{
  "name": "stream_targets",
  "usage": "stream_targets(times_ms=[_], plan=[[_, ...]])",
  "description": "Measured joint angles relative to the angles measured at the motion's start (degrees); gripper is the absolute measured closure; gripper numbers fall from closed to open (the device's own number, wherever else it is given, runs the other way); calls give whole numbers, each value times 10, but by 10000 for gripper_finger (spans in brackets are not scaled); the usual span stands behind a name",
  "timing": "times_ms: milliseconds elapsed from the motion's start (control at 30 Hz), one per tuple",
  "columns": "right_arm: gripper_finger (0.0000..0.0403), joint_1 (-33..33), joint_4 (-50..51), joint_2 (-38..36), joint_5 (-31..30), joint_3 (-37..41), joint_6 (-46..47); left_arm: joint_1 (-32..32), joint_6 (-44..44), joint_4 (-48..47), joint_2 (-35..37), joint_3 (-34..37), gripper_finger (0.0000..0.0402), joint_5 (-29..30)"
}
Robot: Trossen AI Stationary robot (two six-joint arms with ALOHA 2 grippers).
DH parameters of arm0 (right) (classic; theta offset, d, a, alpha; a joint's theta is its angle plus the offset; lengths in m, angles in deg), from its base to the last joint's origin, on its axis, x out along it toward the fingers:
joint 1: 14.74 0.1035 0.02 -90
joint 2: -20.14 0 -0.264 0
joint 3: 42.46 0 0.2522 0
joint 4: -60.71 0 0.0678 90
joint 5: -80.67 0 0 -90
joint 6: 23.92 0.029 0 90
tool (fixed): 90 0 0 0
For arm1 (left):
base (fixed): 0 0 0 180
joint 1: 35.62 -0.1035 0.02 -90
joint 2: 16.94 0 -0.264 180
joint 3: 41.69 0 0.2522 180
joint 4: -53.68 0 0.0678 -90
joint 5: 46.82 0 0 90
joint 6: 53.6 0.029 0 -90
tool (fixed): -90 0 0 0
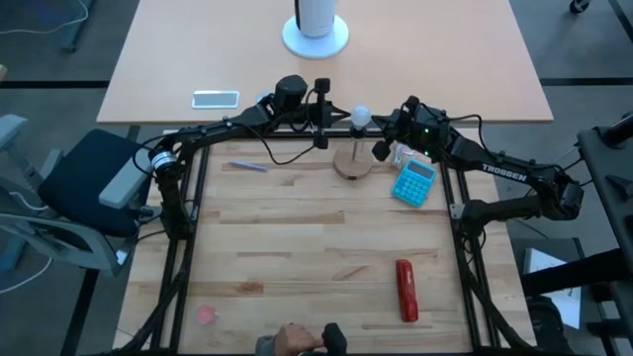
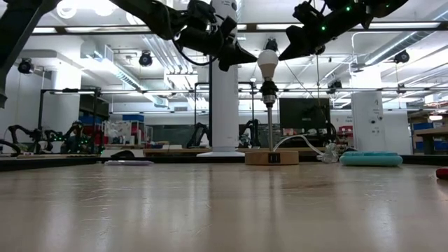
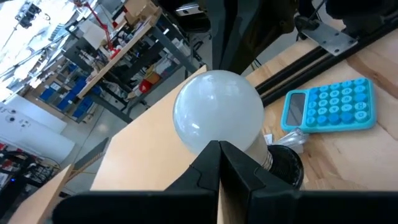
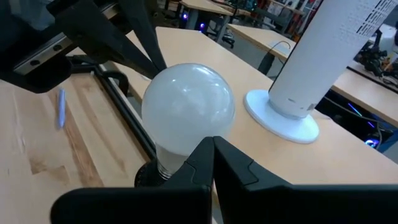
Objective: Screw lightbulb
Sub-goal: Insert the lightbulb into the lamp
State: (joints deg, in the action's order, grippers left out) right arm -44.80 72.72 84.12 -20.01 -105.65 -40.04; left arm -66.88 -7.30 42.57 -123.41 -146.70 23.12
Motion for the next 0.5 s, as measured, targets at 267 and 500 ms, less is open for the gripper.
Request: stream_targets(times_ms=[267,500], plan=[[403,0,1,0,0,0,12,0,-49,-2,0,0,401,0],[403,0,1,0,1,0,15,0,-58,-2,0,0,401,0]])
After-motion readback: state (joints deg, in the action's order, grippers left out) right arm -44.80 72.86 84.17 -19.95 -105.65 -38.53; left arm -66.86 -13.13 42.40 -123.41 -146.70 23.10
